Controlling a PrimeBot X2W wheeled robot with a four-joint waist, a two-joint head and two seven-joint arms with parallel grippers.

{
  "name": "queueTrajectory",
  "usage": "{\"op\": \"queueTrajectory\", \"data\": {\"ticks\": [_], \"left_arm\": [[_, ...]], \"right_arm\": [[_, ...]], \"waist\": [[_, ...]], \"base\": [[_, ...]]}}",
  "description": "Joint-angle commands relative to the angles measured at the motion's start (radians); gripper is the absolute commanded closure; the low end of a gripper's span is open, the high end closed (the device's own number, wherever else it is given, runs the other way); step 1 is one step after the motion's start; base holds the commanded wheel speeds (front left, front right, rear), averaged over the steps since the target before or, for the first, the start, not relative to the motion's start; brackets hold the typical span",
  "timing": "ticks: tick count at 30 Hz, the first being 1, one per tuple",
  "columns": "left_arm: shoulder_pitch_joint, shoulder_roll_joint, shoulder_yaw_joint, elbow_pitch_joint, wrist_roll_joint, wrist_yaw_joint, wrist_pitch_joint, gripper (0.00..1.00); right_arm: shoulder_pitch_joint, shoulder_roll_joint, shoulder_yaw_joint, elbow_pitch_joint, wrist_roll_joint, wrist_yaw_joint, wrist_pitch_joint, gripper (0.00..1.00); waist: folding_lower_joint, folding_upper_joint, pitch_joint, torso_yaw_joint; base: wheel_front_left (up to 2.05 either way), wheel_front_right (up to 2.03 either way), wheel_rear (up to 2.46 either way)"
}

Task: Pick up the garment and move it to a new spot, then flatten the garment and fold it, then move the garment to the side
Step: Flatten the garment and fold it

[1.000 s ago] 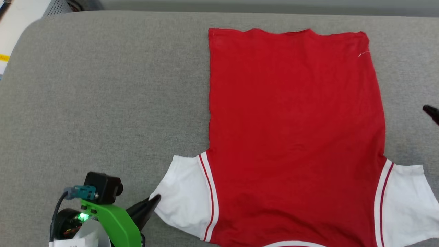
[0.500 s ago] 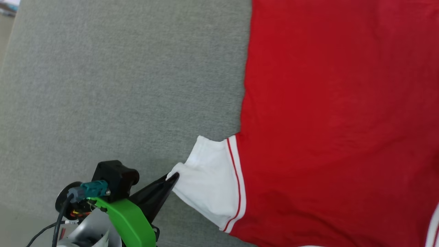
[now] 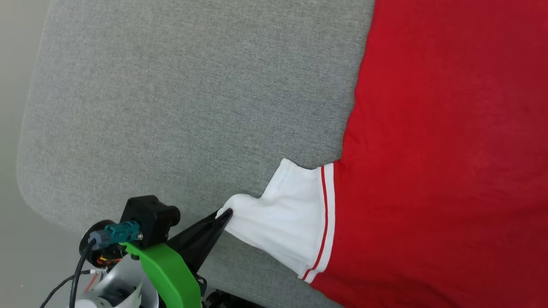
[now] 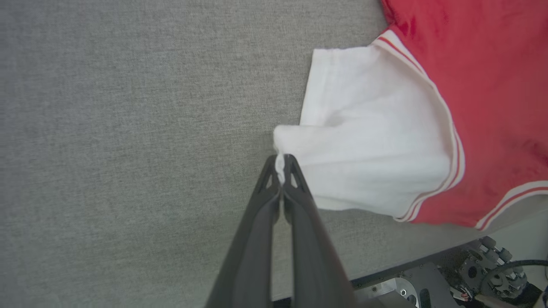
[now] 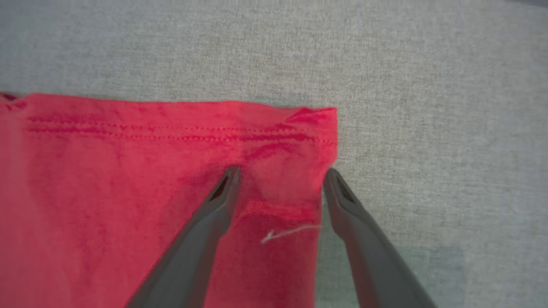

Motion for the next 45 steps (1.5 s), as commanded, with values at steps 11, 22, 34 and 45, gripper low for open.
{"op": "queueTrajectory", "data": {"ticks": [11,22,34,45], "left_arm": [[-0.020,-0.013,0.012,0.035,0.013,0.014,-0.025,1.00],[0.002,-0.021,0.003,0.091,0.017,0.046,-0.018,1.00],[0.083,-0.067,-0.009,0.189,-0.029,0.073,-0.055,1.00],[0.126,-0.099,-0.019,0.250,-0.031,0.091,-0.098,1.00]], "right_arm": [[0.101,-0.009,0.038,0.089,0.012,-0.001,-0.053,1.00],[0.292,0.027,-0.007,0.113,0.036,-0.001,-0.101,1.00],[0.633,0.090,-0.074,-0.009,0.116,-0.001,-0.122,1.00],[0.925,0.185,-0.145,-0.303,0.169,-0.001,-0.013,1.00]], "waist": [[-0.0001,0.0000,-0.073,-0.017],[-0.0001,0.0000,-0.249,-0.107],[-0.0001,0.0000,-0.454,-0.211],[-0.0001,0.0000,-0.548,-0.267]], "base": [[0.00,0.00,0.00],[0.00,0.00,0.00],[0.00,0.00,0.00],[0.00,0.00,0.00]]}}
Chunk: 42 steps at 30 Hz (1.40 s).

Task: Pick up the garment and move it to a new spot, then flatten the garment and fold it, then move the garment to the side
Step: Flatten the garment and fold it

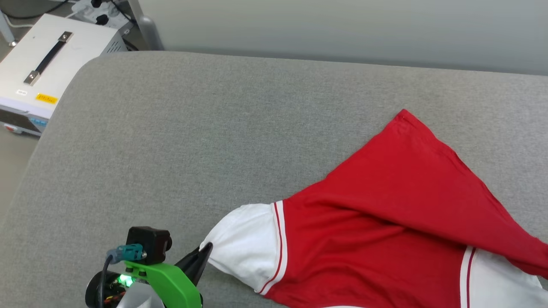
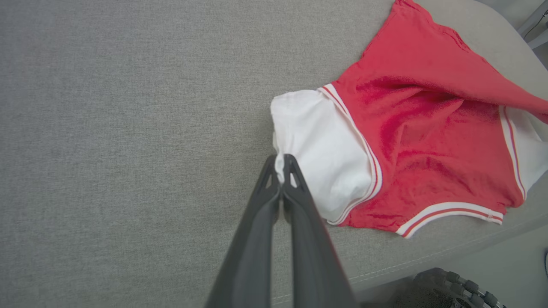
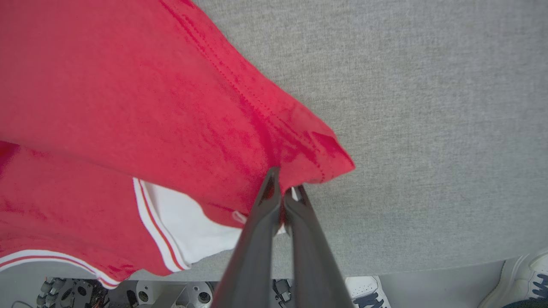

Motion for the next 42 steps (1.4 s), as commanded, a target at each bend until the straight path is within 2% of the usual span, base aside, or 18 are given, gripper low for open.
{"op": "queueTrajectory", "data": {"ticks": [1,6,12,14,22,30,34,42], "left_arm": [[0.011,-0.007,0.004,0.008,-0.002,0.007,-0.009,1.00],[0.005,-0.030,-0.003,0.024,-0.004,0.000,-0.025,1.00],[-0.017,-0.051,-0.013,0.044,0.004,-0.012,-0.040,1.00],[-0.022,-0.053,-0.014,0.047,0.005,-0.015,-0.041,1.00],[-0.031,-0.042,-0.016,0.035,0.013,-0.018,-0.038,1.00],[-0.061,-0.029,-0.026,-0.045,0.048,-0.008,-0.022,1.00],[-0.086,-0.031,-0.030,-0.078,0.058,-0.014,-0.016,1.00],[-0.141,-0.068,-0.047,-0.077,0.064,-0.044,-0.026,1.00]], "right_arm": [[0.035,0.012,-0.010,-0.030,0.002,-0.001,0.016,1.00],[0.129,0.063,-0.037,-0.105,-0.009,-0.001,0.043,1.00],[0.180,0.102,-0.048,-0.121,-0.030,-0.001,0.028,1.00],[0.177,0.103,-0.045,-0.122,-0.033,-0.001,0.015,0.00],[0.093,0.057,-0.020,-0.181,0.005,-0.001,0.016,0.00],[-0.100,0.034,0.055,-0.319,0.042,-0.001,0.107,0.00],[-0.212,0.012,0.119,-0.293,0.015,-0.001,0.121,0.00],[-0.406,-0.017,0.206,-0.096,-0.072,-0.001,0.080,0.00]], "waist": [[0.0001,0.0000,-0.046,-0.043],[0.0001,0.0000,-0.053,-0.043],[0.0001,0.0000,-0.042,-0.029],[0.0001,0.0000,-0.040,-0.025],[0.0001,0.0000,-0.026,0.000],[0.0001,0.0000,0.047,0.042],[0.0001,0.0000,0.109,0.078],[0.0001,0.0000,0.235,0.178]], "base": [[0.00,0.00,0.00],[0.00,0.00,0.00],[0.00,0.00,0.00],[0.00,0.00,0.00],[0.00,0.00,0.00],[0.00,0.00,0.00],[0.00,0.00,0.00],[0.00,0.00,0.00]]}}
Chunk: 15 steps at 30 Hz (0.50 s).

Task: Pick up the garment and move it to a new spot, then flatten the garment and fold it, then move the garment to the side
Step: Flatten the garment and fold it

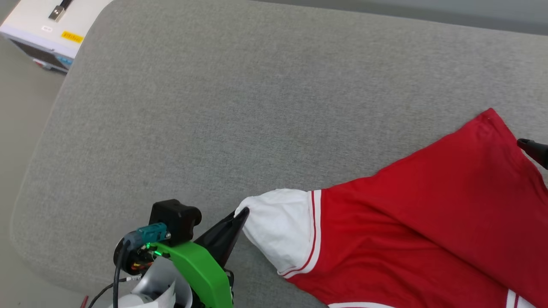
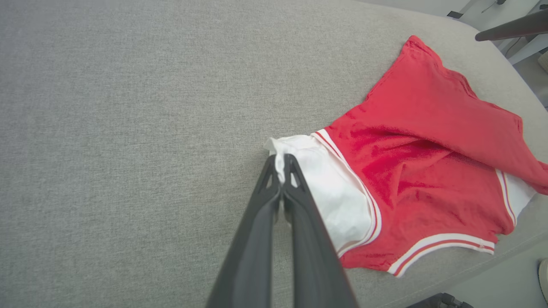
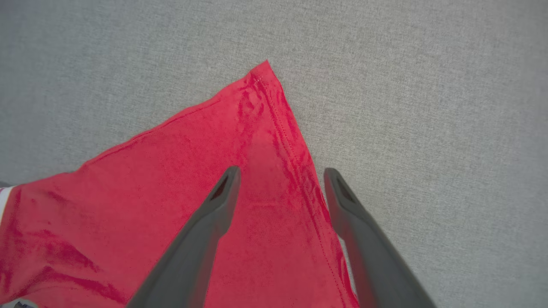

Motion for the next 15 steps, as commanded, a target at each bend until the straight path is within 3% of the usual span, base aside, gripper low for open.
{"op": "queueTrajectory", "data": {"ticks": [1,10,15], "left_arm": [[-0.018,-0.008,-0.003,0.008,0.003,-0.008,-0.009,1.00],[-0.046,-0.037,-0.015,0.049,0.000,-0.035,-0.029,1.00],[-0.050,-0.038,-0.016,0.062,-0.006,-0.041,-0.031,1.00]], "right_arm": [[-0.029,-0.008,0.013,0.030,-0.016,-0.001,-0.018,0.00],[-0.115,-0.061,0.074,0.234,-0.075,-0.001,-0.111,0.00],[-0.102,-0.080,0.119,0.292,-0.067,-0.001,-0.101,0.00]], "waist": [[0.0000,0.0000,0.076,0.077],[0.0000,0.0000,0.116,0.131],[0.0000,0.0000,0.119,0.141]], "base": [[0.00,0.00,0.00],[0.00,0.00,0.00],[0.00,0.00,0.00]]}}
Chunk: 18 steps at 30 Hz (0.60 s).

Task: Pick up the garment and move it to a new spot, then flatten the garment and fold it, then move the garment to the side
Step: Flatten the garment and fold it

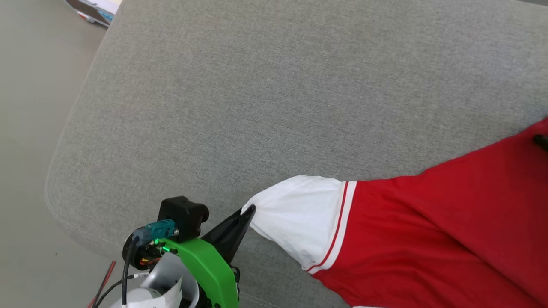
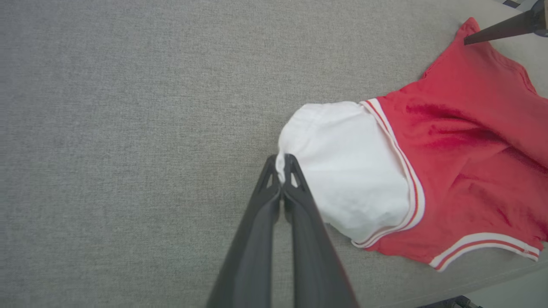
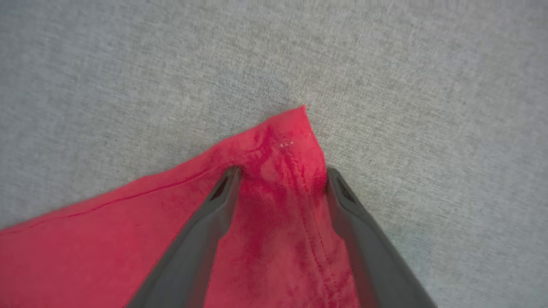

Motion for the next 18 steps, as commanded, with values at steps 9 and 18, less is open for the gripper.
{"op": "queueTrajectory", "data": {"ticks": [9,18], "left_arm": [[-0.027,-0.004,0.010,0.016,-0.011,-0.005,-0.010,1.00],[-0.018,0.016,0.039,0.038,-0.028,0.004,-0.017,1.00]], "right_arm": [[0.019,0.000,0.046,0.048,0.034,-0.001,-0.052,1.00],[-0.020,0.014,0.050,0.078,0.077,-0.001,-0.254,1.00]], "waist": [[0.0000,0.0000,-0.006,0.006],[0.0000,0.0000,-0.093,-0.043]], "base": [[0.00,0.00,0.00],[0.00,0.00,0.00]]}}
